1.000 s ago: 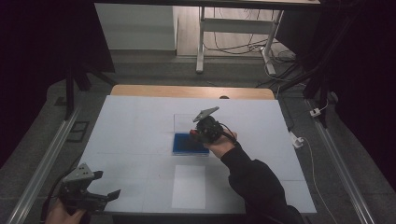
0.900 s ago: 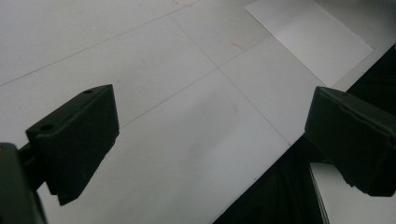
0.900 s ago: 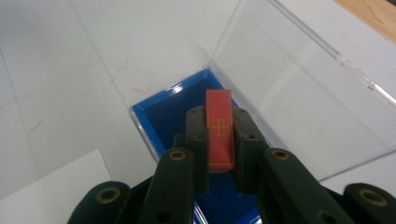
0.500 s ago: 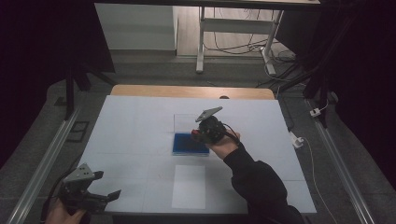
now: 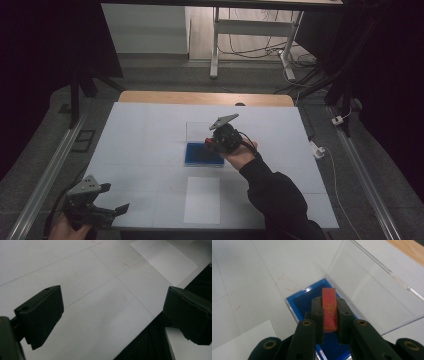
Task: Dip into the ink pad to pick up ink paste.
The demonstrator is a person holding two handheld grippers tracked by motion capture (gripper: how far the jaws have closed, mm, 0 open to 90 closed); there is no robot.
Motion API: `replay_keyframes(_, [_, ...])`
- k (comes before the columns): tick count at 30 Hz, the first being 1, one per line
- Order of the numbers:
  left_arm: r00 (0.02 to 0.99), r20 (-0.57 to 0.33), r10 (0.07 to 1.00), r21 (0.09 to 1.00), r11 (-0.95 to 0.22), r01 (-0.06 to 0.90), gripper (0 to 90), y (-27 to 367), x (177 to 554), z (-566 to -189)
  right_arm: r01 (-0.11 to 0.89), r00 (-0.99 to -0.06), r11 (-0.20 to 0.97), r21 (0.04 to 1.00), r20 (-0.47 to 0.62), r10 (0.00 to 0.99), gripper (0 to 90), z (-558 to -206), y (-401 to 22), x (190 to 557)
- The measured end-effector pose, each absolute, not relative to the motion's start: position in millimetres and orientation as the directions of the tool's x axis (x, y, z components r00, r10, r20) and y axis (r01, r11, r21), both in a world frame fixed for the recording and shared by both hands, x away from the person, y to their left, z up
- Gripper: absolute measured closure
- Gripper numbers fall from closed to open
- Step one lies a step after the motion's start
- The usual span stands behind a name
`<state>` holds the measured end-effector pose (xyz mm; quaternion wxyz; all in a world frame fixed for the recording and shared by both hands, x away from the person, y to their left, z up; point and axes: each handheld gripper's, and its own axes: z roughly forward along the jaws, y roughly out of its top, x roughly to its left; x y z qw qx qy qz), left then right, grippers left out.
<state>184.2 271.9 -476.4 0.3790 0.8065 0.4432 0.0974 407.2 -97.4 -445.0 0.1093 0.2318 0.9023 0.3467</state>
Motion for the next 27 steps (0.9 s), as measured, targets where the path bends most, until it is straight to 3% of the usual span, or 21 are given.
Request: replay_keyframes(27, [0.592, -0.198, 0.781, 0.704, -0.306, 0.641, 3.4, 274, 184, -476, 0.371, -0.863, 0.698, 0.612, -0.050, 0.503, 79.6, -476, -81, 421])
